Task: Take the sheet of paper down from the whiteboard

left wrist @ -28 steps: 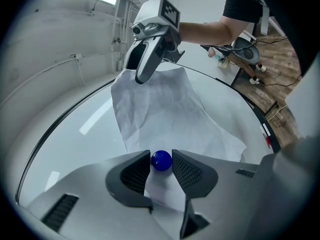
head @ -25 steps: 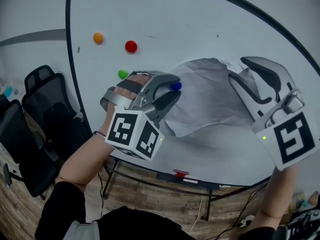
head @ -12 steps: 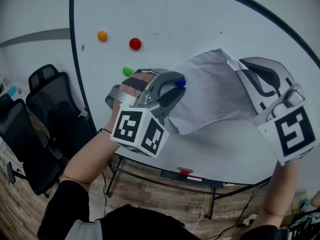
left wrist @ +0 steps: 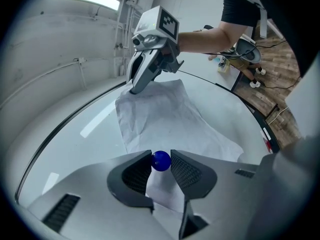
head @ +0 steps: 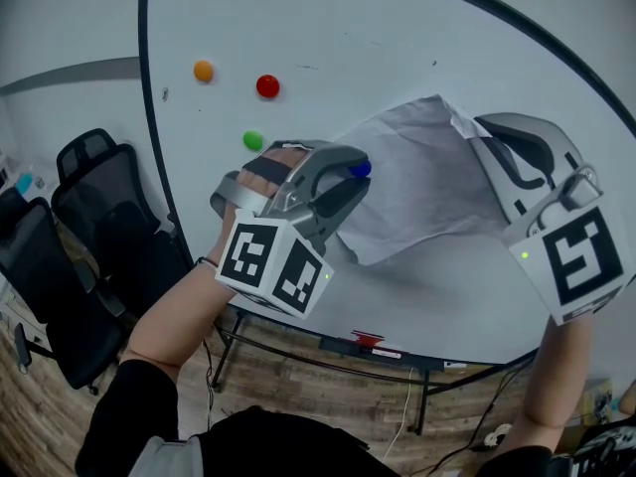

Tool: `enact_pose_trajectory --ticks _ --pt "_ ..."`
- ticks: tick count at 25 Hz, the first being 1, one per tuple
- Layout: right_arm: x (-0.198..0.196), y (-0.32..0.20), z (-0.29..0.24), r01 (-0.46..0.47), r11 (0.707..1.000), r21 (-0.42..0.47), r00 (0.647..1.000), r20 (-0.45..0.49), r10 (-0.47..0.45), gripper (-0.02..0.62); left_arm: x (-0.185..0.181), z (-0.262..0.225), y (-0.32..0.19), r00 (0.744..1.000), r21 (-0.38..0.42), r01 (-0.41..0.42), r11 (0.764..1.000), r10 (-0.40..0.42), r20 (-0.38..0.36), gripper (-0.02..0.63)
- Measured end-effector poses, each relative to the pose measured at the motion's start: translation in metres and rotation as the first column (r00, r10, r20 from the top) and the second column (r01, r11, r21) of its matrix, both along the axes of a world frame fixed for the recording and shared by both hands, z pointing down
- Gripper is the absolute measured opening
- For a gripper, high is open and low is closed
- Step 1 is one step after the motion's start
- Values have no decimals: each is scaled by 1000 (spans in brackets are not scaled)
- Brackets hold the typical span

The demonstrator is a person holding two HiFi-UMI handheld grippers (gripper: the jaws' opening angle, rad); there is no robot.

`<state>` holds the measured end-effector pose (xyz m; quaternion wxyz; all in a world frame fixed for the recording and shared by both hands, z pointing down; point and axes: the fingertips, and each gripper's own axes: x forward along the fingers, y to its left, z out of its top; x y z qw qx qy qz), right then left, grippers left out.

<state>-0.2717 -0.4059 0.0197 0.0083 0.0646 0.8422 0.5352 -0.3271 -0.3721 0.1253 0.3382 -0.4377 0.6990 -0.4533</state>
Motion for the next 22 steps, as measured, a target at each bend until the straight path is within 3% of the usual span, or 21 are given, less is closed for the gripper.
enact_pose_trajectory --ticks 5,11,22 --pt "0 1 -2 -26 1000 -11 999 -19 26 26 21 -19 19 998 34 -51 998 50 32 131" --pt "1 4 -4 -50 998 -24 997 -52 49 26 21 -56 41 997 70 -62 996 59 48 132" --pt "26 8 37 -42 998 -39 995 -93 38 25 13 -52 22 998 32 -56 998 55 42 131"
